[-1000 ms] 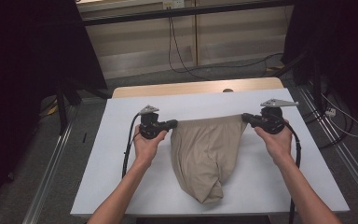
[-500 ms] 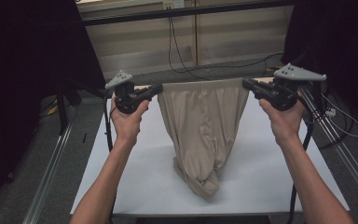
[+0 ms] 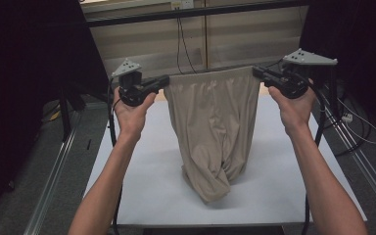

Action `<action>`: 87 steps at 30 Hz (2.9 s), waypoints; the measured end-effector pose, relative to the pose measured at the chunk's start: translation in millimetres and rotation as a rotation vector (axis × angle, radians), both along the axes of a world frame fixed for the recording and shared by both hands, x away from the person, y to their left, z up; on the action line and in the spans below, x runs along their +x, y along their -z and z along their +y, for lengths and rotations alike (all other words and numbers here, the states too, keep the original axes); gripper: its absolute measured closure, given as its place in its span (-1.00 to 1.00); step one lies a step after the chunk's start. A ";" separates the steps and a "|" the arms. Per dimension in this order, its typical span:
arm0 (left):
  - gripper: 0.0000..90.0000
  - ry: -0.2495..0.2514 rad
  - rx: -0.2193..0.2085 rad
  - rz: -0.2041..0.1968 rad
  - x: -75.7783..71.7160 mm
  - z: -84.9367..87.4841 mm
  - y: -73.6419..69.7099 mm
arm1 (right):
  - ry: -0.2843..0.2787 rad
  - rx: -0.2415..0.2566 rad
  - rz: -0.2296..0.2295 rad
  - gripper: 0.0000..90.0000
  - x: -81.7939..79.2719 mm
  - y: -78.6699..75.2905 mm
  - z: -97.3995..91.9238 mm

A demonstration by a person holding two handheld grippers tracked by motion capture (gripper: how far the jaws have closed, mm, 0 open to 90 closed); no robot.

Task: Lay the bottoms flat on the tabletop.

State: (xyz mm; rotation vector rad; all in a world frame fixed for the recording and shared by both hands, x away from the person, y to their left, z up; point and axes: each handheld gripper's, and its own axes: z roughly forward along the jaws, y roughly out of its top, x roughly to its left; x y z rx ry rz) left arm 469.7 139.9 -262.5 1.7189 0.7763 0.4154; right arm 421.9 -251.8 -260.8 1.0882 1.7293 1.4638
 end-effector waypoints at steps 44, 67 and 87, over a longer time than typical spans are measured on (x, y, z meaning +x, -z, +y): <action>-0.24 -0.225 0.135 0.227 82.4 -8.3 116.1 | 0.127 -0.101 0.299 0.17 96.3 107.1 1.8; -0.68 0.034 0.247 0.201 -82.7 -4.7 150.1 | -0.147 -0.176 0.285 0.11 -74.0 145.7 22.1; -0.58 0.117 0.277 0.185 -138.3 -9.1 171.9 | -0.448 -0.255 0.286 -0.20 -150.9 177.5 89.8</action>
